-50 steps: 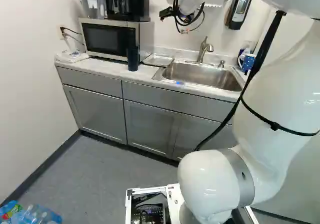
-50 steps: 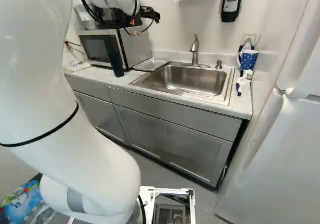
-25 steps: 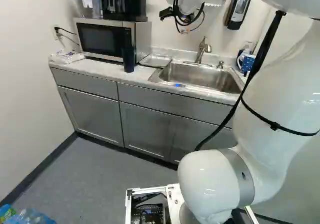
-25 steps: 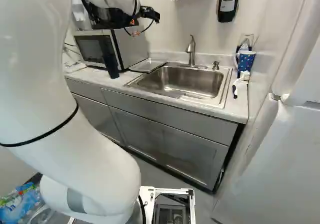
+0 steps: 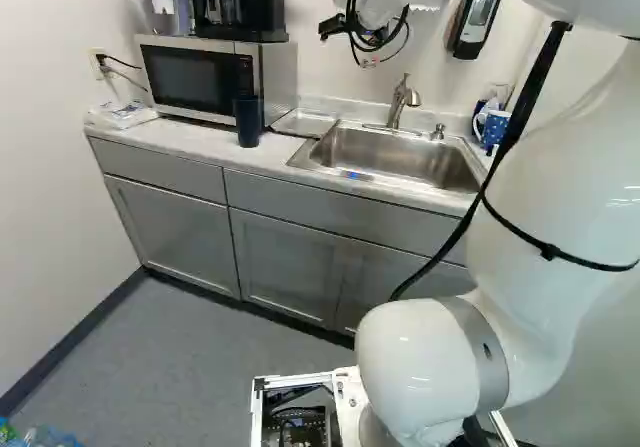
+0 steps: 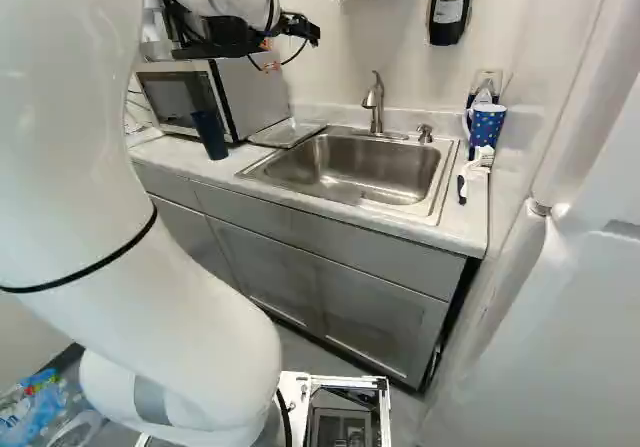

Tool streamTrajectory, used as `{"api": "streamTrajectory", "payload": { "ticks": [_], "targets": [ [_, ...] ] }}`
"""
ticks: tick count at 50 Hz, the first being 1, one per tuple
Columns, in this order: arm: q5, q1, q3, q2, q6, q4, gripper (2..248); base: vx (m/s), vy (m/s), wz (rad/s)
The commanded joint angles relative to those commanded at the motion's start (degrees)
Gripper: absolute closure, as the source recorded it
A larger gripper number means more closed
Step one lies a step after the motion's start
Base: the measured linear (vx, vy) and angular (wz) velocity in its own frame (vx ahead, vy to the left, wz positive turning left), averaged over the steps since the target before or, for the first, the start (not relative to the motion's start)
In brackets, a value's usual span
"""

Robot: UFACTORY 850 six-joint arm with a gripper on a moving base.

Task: Rinse the cup and place it in the tray

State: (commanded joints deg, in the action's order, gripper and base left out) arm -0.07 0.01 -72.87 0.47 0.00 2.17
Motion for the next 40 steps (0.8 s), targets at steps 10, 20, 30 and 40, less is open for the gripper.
{"api": "streamTrajectory", "payload": {
  "ticks": [10,20,30,40],
  "targets": [
    [0.0,0.0,0.0,0.0,0.0,0.0,3,0.058,-0.072,0.002],
    [0.0,-0.2,-0.3,-0.3,0.0,0.0,3,0.035,-0.038,0.003],
    [0.0,-0.2,-0.3,-0.3,0.0,0.0,3,0.0,0.0,0.0],
    [0.0,-0.3,-0.3,-0.3,0.0,0.0,3,0.0,0.0,0.0]
  ]
}}
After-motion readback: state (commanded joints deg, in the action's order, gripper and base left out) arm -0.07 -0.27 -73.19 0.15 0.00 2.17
